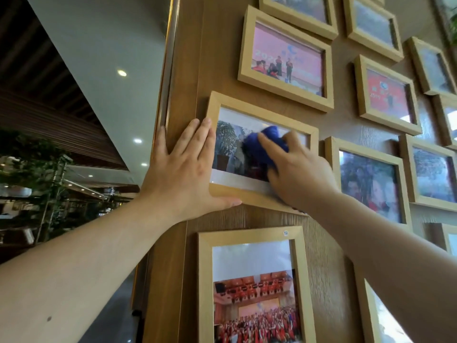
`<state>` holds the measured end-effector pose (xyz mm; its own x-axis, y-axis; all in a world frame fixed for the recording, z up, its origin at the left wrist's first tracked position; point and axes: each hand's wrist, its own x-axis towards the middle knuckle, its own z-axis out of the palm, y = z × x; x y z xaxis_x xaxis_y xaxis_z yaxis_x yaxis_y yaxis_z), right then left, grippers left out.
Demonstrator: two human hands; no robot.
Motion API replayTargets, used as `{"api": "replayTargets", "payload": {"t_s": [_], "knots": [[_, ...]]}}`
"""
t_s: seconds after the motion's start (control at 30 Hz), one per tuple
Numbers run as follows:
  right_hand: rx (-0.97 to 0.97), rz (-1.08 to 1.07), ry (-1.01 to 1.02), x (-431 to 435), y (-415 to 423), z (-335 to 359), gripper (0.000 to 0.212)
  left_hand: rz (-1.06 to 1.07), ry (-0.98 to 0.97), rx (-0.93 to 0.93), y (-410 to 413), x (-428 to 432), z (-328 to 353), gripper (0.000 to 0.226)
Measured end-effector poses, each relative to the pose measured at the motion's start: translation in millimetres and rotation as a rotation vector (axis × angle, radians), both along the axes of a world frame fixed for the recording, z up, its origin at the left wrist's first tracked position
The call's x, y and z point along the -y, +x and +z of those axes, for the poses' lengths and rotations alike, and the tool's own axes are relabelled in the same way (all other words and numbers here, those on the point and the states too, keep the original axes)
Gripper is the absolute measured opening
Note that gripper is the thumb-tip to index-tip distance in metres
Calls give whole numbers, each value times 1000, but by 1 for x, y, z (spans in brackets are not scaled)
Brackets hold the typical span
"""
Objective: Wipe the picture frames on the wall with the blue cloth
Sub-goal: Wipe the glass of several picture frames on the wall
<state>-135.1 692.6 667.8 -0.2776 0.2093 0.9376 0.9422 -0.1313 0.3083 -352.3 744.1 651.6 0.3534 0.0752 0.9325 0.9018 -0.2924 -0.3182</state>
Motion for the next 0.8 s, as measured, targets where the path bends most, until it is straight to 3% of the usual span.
{"api": "replayTargets", "payload": {"t_s": [0.1,0.2,0.53,0.8], "knots": [[207,41,-44,1,-30,0,57,14,12,-5,-1,1,0,126],[291,35,-100,10,-33,1,53,24,17,-12,-1,4,-1,125],[306,-159,-319,41,61,-11,52,34,-35,-7,0,6,0,128],[420,-56,-223,27,-1,-6,51,47,19,-29,0,8,-1,125]]}}
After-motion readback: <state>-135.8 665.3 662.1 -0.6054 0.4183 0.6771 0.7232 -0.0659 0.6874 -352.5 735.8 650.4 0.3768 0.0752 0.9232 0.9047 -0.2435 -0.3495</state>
